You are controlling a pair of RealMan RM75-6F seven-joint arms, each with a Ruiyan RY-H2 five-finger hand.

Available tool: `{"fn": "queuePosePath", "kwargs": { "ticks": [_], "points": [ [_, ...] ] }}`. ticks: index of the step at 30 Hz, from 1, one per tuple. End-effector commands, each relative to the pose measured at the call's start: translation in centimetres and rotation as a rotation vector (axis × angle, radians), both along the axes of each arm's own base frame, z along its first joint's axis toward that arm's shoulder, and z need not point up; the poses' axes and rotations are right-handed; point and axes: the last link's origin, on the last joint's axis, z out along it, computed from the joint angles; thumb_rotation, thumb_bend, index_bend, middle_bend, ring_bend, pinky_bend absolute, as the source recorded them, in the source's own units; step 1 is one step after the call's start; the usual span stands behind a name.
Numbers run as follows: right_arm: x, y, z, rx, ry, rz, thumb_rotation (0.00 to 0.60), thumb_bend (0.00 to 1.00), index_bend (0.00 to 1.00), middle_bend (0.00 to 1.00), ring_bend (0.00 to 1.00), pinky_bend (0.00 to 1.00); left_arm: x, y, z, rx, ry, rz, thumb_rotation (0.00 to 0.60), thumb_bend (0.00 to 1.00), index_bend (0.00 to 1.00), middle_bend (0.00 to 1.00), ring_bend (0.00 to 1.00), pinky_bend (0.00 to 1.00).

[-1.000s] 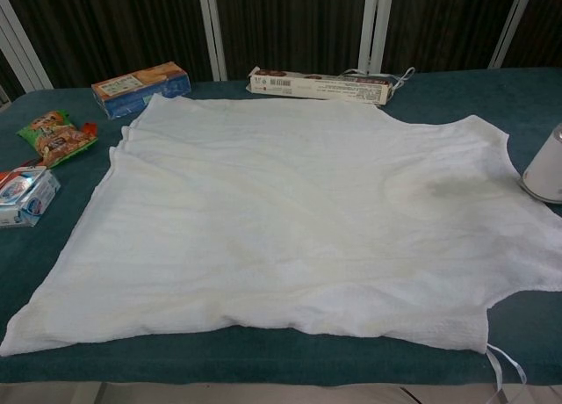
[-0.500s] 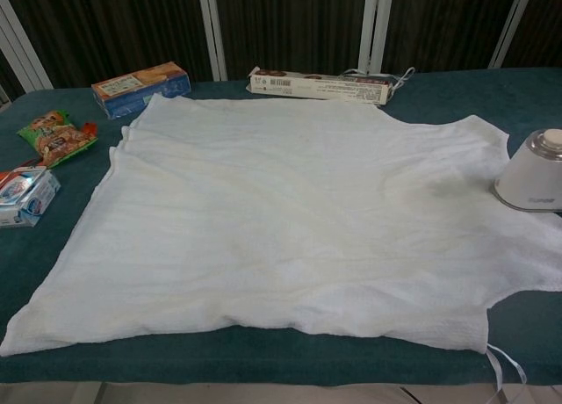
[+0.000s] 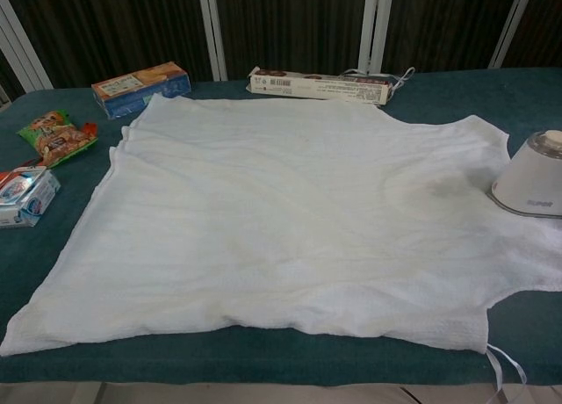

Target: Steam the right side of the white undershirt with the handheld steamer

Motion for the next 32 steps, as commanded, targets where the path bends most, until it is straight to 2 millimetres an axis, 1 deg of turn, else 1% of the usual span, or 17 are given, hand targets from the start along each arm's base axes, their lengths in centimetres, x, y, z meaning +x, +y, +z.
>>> {"fn": "queuePosePath", "kwargs": {
  "ticks": [1,4,7,10,12,14,16,19,20,21,23,26,29,32],
  "points": [
    [0.0,0.0,0.4,-0.002,0.013,0.009,0.6,0.27,0.0,0.05,0.02,0.35,0.0,0.0,0.1,0.002,0.0,-0.001,0.6,0.01,0.0,0.0,0.0,0.13],
    [0.1,0.1,0.9,-0.019,0.025,0.02,0.6,0.24,0.0,0.04,0.01,0.34,0.0,0.0,0.1,0.004,0.002,-0.001,0.6,0.01,0.0,0.0,0.0,0.13],
    [0.4,0.6,1.9,-0.049,0.039,0.051,0.6,0.24,0.0,0.04,0.0,0.34,0.0,0.0,0.1,0.006,-0.002,-0.001,0.6,0.01,0.0,0.0,0.0,0.13],
    [1.2,2.0,3.5,-0.098,0.079,0.122,0.6,0.23,0.0,0.03,0.0,0.31,-0.1,-0.1,0.3,0.012,-0.004,0.001,0.6,0.01,0.0,0.0,0.0,0.13],
    [1.9,3.9,4.9,-0.147,0.128,0.188,0.6,0.23,0.0,0.02,0.0,0.28,-0.1,0.0,0.4,0.026,-0.003,0.002,0.6,0.01,0.0,0.0,0.0,0.13],
    [2.6,5.9,5.8,-0.188,0.184,0.238,0.6,0.23,0.0,0.0,0.0,0.25,-0.2,0.0,0.6,0.045,0.0,0.005,0.6,0.01,0.0,0.0,0.0,0.13],
    [3.7,9.8,6.8,-0.278,0.315,0.311,0.6,0.23,0.0,0.0,0.0,0.23,-0.3,0.1,0.8,0.082,0.008,0.013,0.6,0.01,0.0,0.0,0.0,0.13],
    [4.9,13.7,6.7,-0.415,0.422,0.317,0.6,0.23,0.0,0.0,0.0,0.23,-0.3,0.1,0.8,0.109,0.023,0.026,0.6,0.01,0.0,0.0,0.0,0.13],
    [5.0,14.3,6.5,-0.442,0.434,0.316,0.6,0.23,0.0,0.0,0.0,0.23,-0.3,0.0,0.7,0.11,0.023,0.027,0.6,0.01,0.0,0.0,0.0,0.13],
    [5.1,15.3,6.2,-0.485,0.457,0.312,0.6,0.23,0.0,0.0,0.0,0.22,-0.2,0.0,0.7,0.109,0.023,0.025,0.6,0.01,0.0,0.0,0.0,0.13],
    [5.0,16.5,5.5,-0.518,0.478,0.295,0.6,0.23,0.0,0.0,0.0,0.2,0.0,-0.3,0.6,0.107,0.023,0.015,0.6,0.01,0.0,0.0,0.0,0.13],
    [5.0,16.8,5.2,-0.524,0.46,0.295,0.6,0.23,0.0,0.0,0.0,0.19,0.1,-0.6,0.6,0.11,0.024,-0.003,0.6,0.01,0.0,0.0,0.0,0.13],
    [4.7,16.2,5.4,-0.522,0.443,0.274,0.6,0.23,0.0,0.0,0.0,0.19,0.1,-0.9,0.7,0.113,0.02,-0.009,0.6,0.01,0.0,0.0,0.0,0.13],
    [4.3,15.7,5.2,-0.479,0.436,0.266,0.6,0.23,0.0,0.0,0.0,0.19,0.1,-0.8,0.8,0.115,0.018,-0.006,0.6,0.01,0.0,0.0,0.0,0.13]
  ]
}}
